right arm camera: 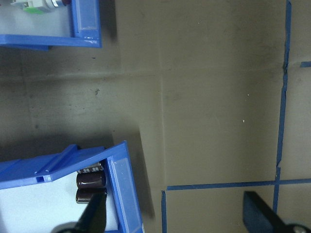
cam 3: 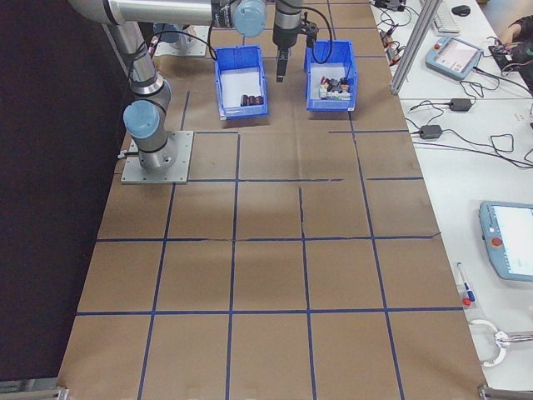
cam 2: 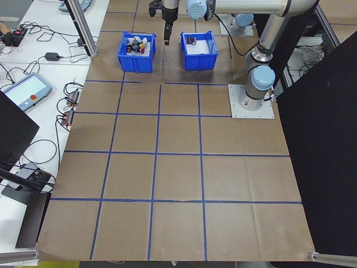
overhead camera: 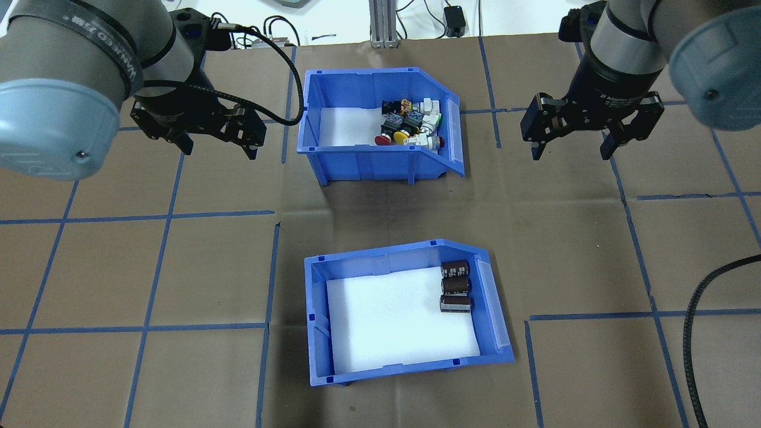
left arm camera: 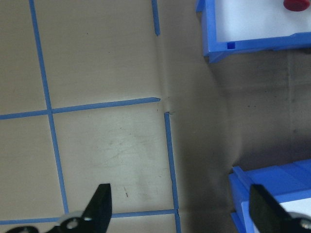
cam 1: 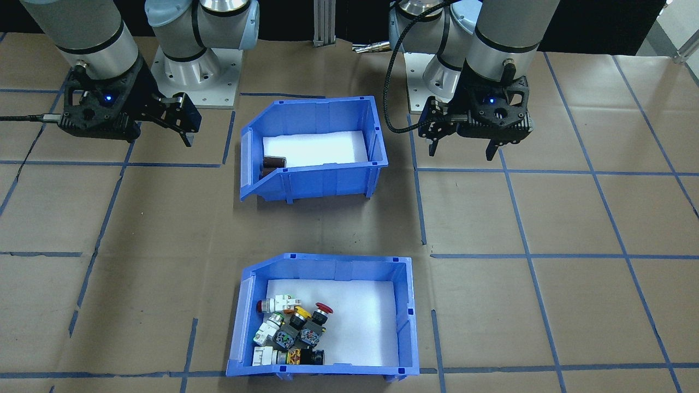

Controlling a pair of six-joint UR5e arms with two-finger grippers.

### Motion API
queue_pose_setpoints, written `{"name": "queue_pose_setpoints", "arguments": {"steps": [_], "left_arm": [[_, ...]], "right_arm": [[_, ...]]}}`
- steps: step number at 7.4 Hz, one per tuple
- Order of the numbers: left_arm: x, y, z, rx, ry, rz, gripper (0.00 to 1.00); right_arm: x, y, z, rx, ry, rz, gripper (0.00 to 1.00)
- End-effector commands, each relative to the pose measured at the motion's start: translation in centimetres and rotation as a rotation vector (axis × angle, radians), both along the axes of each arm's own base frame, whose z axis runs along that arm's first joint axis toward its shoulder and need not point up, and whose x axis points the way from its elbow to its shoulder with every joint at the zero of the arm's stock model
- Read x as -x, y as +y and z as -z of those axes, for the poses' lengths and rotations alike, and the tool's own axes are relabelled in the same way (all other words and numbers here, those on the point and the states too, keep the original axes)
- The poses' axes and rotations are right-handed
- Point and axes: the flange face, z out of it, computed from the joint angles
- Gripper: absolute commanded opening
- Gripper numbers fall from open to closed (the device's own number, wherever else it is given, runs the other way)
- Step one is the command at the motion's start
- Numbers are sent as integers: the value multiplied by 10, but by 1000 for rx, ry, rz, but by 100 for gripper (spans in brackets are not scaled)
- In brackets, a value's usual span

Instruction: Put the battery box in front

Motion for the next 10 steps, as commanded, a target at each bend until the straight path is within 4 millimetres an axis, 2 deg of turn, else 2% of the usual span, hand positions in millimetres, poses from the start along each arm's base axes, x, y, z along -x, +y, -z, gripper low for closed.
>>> {"name": "queue_pose_setpoints", "arguments": {"steps": [1, 2, 3, 6, 7, 8, 9, 10], "left_arm": [[0, 0, -2, 6, 1, -1, 100], [0, 0, -3, 11, 1, -1, 100], [0, 0, -2, 8, 1, -1, 100], [0, 0, 2, -1, 0, -7, 100], [-1, 2, -1, 3, -4, -3, 100], [-1, 10, -4, -1, -5, -4, 100], [-2, 22, -1, -5, 0, -22, 100], [1, 41, 10, -24, 15, -94, 100]], "right_arm": [[-2, -26, 0, 25, -7, -104, 100], [-12, -47, 0, 26, -11, -193, 100], [-35, -69, 7, 22, -16, -366, 100], [-109, -121, 21, 36, -14, -659, 100], [-136, -130, 30, 33, -15, -767, 100], [-157, -138, 30, 63, -10, -879, 100], [-170, -139, 33, 68, -10, -953, 100], [-186, -137, 45, 52, -23, -1040, 100]]}}
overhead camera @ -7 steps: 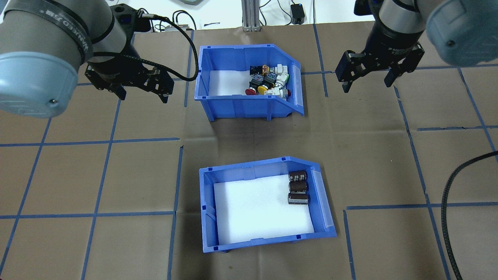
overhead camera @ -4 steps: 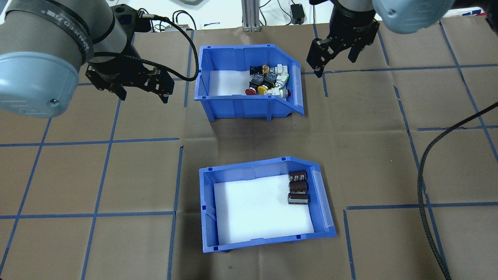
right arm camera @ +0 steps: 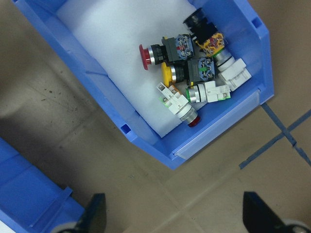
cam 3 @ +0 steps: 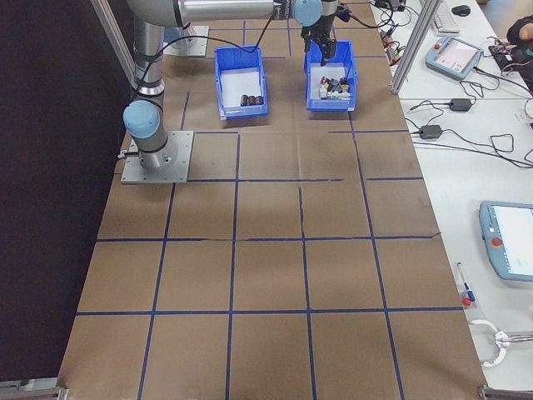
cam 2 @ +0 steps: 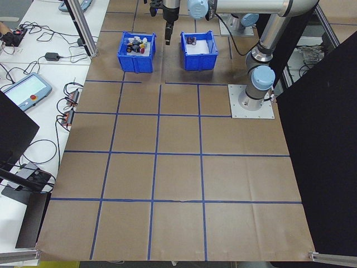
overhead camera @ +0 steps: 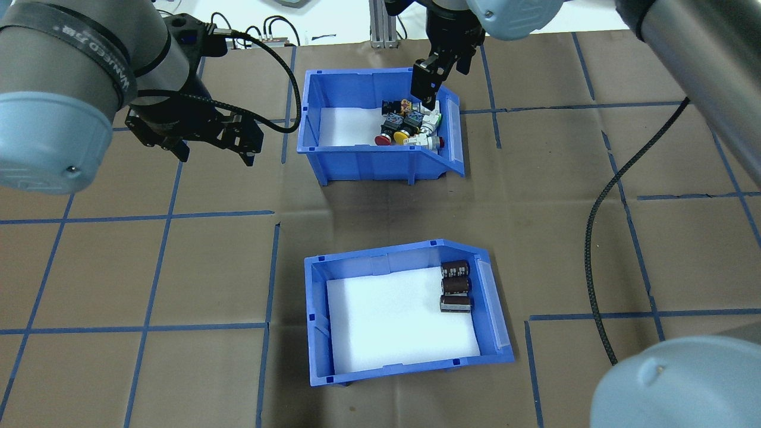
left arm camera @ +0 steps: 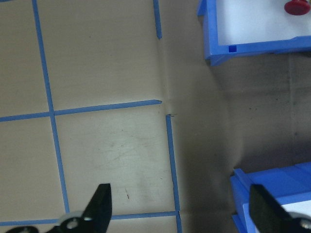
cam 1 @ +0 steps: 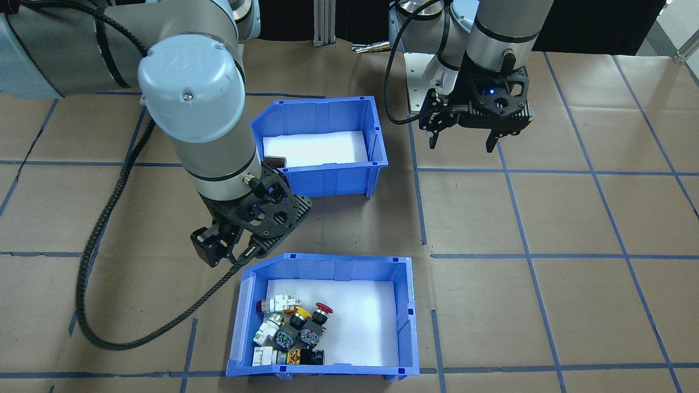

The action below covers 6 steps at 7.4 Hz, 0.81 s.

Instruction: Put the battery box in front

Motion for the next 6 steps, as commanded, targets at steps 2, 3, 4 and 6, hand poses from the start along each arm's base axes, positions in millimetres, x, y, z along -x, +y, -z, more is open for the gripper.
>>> {"name": "queue_pose_setpoints", "arguments": {"steps": [2, 3, 4, 6], "left_arm": [[10, 71, 47, -87, 88, -380, 100], [14, 92, 65, -124, 108, -573, 100], [24, 112, 74, -138, 99, -743, 100], [74, 152, 95, -164, 66, -1097, 100]], "right_arm": [[-72, 6, 36, 17, -8, -253, 100], [-96, 7, 52, 45, -5, -300, 100], [-114, 12, 67, 35, 0, -352, 100], [-137, 21, 92, 1, 8, -440, 100]]}}
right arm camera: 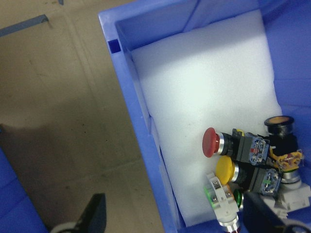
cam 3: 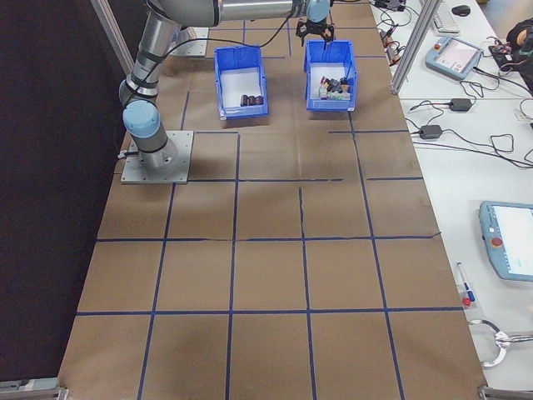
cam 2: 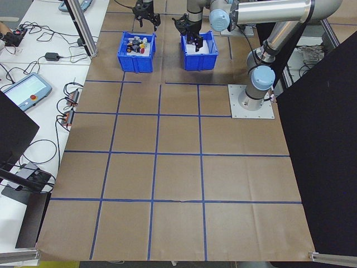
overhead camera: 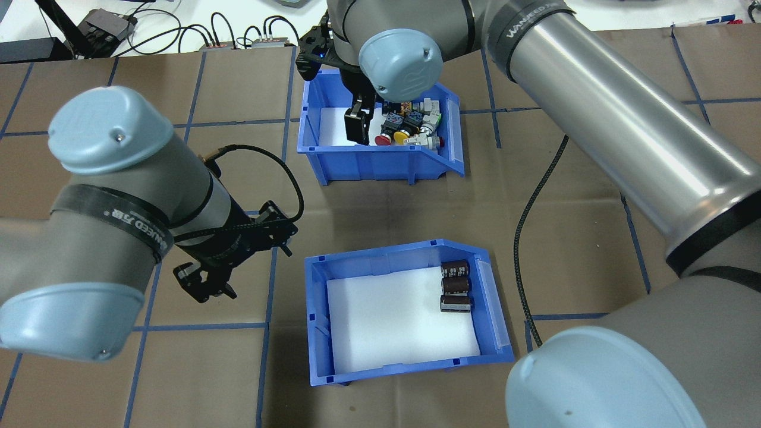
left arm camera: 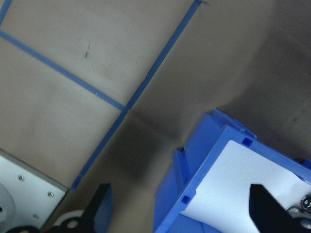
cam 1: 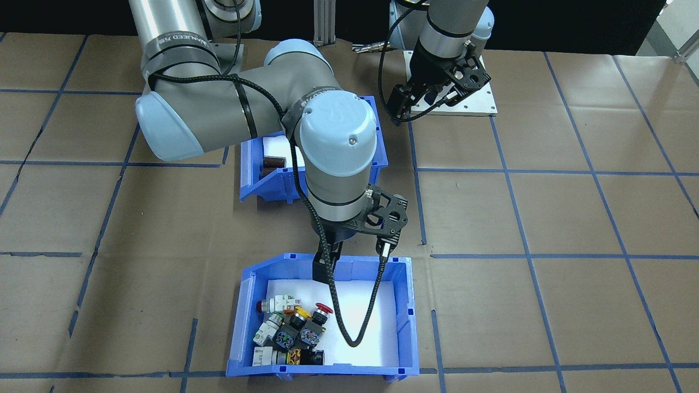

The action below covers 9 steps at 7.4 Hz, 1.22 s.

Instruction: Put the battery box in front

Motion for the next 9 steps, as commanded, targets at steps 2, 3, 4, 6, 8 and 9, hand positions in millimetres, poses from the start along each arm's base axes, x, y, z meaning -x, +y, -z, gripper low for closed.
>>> {"name": "queue_pose_setpoints", "arguments": {"steps": [2, 3, 4, 6, 8, 9], "left_arm": [[72, 66, 29, -170, 8, -615, 100], [84, 79, 34, -224, 22, -730, 100], [98, 88, 37, -203, 51, -774, 100], [124, 112, 61, -157, 90, -865, 100], [133, 112, 82, -125, 36, -910, 100], [144, 104, 91, -38, 42, -917, 100]], "right_arm": [[-22, 3, 48, -45, 22, -87, 100], [-24, -1, 62, -52, 25, -93, 100], [-25, -3, 75, -66, 32, -124, 100], [-24, -6, 91, -76, 60, -123, 100], [-25, -10, 92, -47, 61, -119, 78], [-25, -11, 88, -41, 60, -124, 44]]}}
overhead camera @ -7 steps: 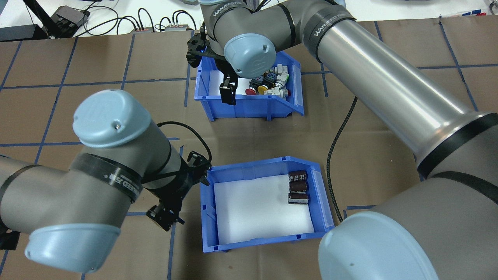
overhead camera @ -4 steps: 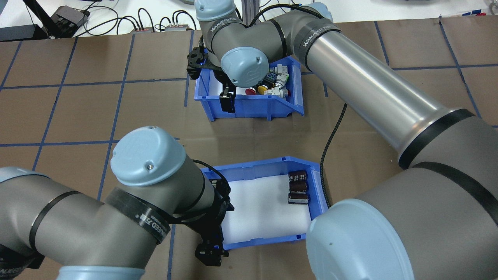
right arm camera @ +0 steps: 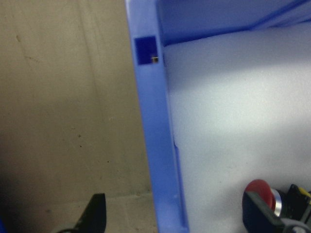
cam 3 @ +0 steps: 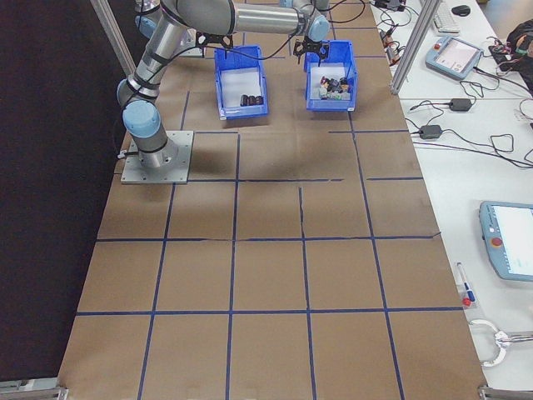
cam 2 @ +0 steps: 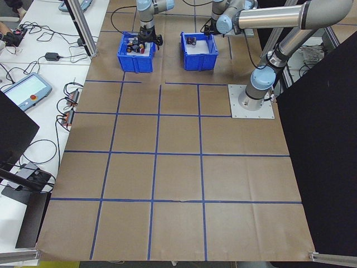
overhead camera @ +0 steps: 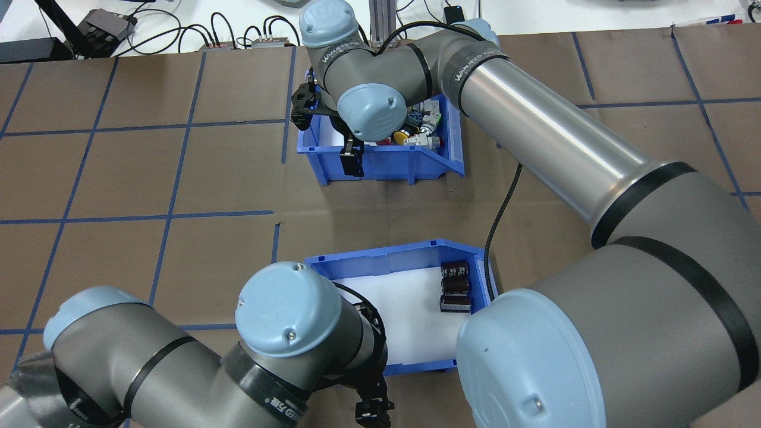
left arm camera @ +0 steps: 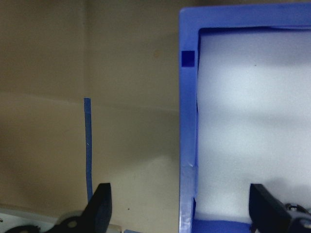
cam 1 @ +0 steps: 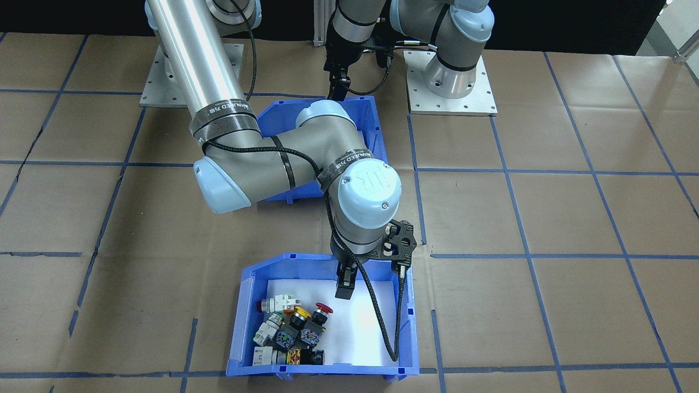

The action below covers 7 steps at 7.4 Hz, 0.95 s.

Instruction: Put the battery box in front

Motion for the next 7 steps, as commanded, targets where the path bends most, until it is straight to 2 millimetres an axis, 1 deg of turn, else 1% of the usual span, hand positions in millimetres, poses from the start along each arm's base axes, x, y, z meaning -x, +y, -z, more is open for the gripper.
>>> {"name": "queue_pose_setpoints", "arguments": {"steps": [1, 2, 3, 4, 5, 6, 7], "left_arm": [[21, -7, 16, 115, -33, -33, 100], [22, -6, 18, 116, -39, -25, 100], [22, -3, 22, 104, -42, -21, 100], [19, 0, 30, 89, -51, -20, 100], [17, 3, 36, 80, -62, -18, 100], [17, 4, 44, 65, -72, -15, 100], [18, 3, 53, 47, -87, -7, 99]], "right_arm": [[1, -2, -8, 20, -4, -1, 18], [1, -2, -15, 29, -7, -2, 4], [3, -4, -22, 39, -11, -1, 1], [11, -7, -35, 59, -10, 7, 0], [26, -10, -51, 83, 14, 3, 0], [47, -12, -69, 94, 16, -12, 0], [85, -25, -89, 105, 26, -10, 0]]}}
